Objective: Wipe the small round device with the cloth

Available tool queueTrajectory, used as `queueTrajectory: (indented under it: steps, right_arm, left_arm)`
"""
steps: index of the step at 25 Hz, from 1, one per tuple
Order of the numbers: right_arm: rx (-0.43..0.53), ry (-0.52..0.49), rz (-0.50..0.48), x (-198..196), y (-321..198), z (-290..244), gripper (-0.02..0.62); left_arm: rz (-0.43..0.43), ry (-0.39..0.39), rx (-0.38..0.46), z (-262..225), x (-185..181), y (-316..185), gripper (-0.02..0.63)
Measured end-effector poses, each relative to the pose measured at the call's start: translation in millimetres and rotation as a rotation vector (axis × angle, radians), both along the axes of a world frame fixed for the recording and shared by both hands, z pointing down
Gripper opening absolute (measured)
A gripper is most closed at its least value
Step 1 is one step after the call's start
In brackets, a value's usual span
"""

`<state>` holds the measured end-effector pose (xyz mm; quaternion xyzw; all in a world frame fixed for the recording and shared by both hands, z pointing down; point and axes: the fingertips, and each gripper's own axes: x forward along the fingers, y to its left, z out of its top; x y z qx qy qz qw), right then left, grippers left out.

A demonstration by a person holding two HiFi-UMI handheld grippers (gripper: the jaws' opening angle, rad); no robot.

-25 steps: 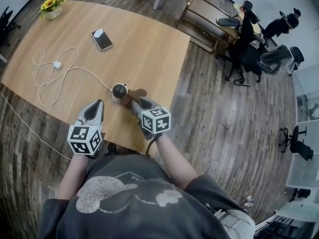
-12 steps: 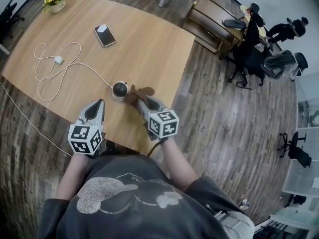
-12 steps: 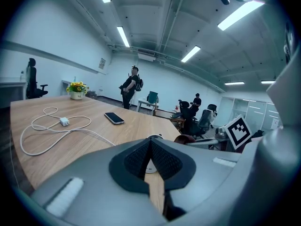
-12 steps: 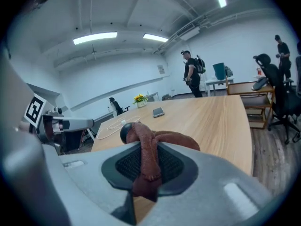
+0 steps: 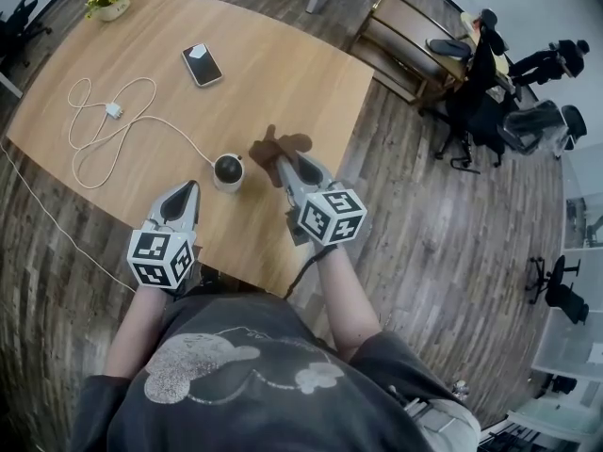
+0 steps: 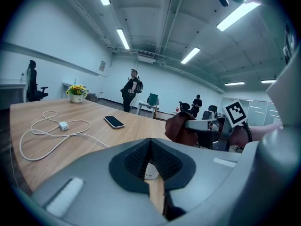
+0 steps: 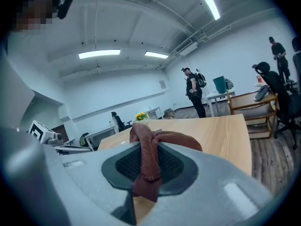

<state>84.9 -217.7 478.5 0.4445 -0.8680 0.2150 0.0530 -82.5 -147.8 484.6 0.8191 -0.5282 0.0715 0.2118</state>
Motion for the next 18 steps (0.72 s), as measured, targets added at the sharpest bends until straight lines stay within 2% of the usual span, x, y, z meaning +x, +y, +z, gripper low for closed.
queueTrajectory:
  steps: [7,18]
  right_arm:
    - [-0.064,0.009,-0.072,-43,-15,31,0.061]
    - [-0.215,0.089,-0.112,-42,-16,90,0.061]
  left_arm:
    - [-0.023,-0.005,-0.011,3,-3,-2,0.018]
    - [-0.064,-0.007,-0.041,13,-5,0,0.018]
